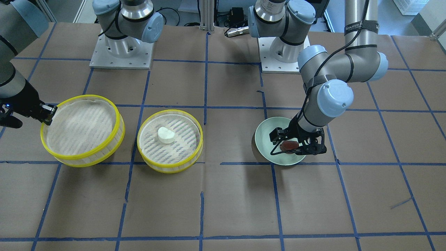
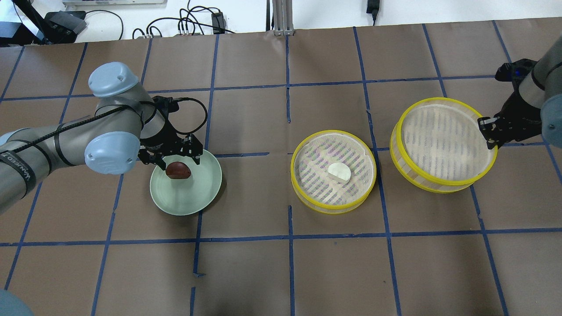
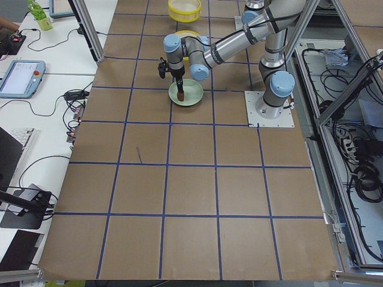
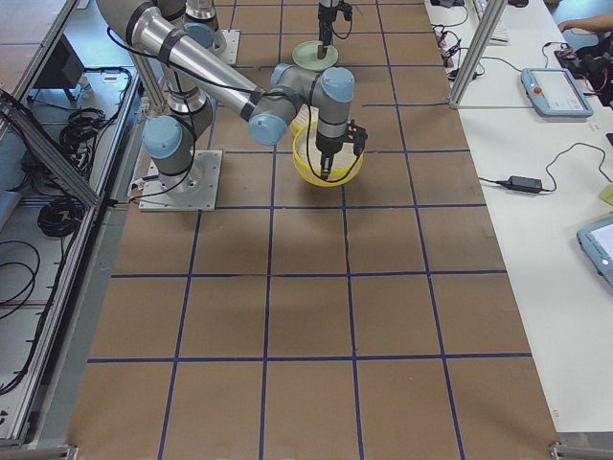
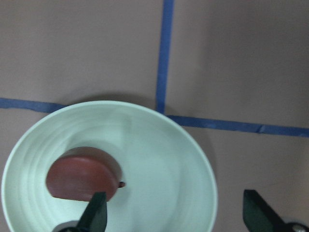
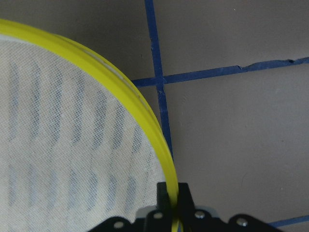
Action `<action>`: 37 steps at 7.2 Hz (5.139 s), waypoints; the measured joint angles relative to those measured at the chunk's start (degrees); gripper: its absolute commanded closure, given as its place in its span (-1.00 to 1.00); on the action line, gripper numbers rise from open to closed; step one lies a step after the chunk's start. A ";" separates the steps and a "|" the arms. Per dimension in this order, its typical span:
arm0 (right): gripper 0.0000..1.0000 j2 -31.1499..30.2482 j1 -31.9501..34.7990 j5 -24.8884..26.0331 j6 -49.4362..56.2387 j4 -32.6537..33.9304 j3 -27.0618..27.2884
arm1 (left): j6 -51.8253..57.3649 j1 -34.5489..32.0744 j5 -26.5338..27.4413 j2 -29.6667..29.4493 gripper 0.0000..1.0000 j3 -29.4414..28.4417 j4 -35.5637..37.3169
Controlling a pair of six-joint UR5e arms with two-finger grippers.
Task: Place buns in different layers of steamer
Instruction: 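Move the left gripper back to the bowl and grasp the brown bun, then restack the top tier with right gripper while left lifts the brown bun, then raise the brown bun with the left gripper away from the bowl, then hold the brown bun aloft with left gripper while right holds steamer rim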
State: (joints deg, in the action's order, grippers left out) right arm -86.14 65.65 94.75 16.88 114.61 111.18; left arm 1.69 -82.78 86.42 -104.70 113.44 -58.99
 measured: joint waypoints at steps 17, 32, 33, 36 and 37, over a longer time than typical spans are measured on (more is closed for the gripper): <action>0.90 2.95 29.48 2.89 -25.59 0.25 -1.33 | 0.69 1.07 2.40 0.46 0.98 -2.00 2.71; 0.90 4.65 29.67 2.09 -25.32 0.26 -1.49 | -3.59 -3.95 3.87 13.56 0.95 -20.00 -25.85; 0.90 4.64 29.57 1.59 -25.27 0.26 -1.70 | -3.36 -3.97 3.89 13.60 0.95 -19.81 -25.94; 0.88 4.60 29.38 1.14 -25.19 0.44 -1.55 | -3.12 -3.79 3.88 13.64 0.95 -19.56 -26.02; 0.88 4.63 29.38 1.14 -24.85 0.45 -1.36 | -3.11 -3.69 3.91 13.64 0.95 -19.54 -26.05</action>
State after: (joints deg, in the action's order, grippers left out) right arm -81.51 95.03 95.89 -7.98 115.06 109.83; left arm -1.41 -86.47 90.33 -91.06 93.90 -85.05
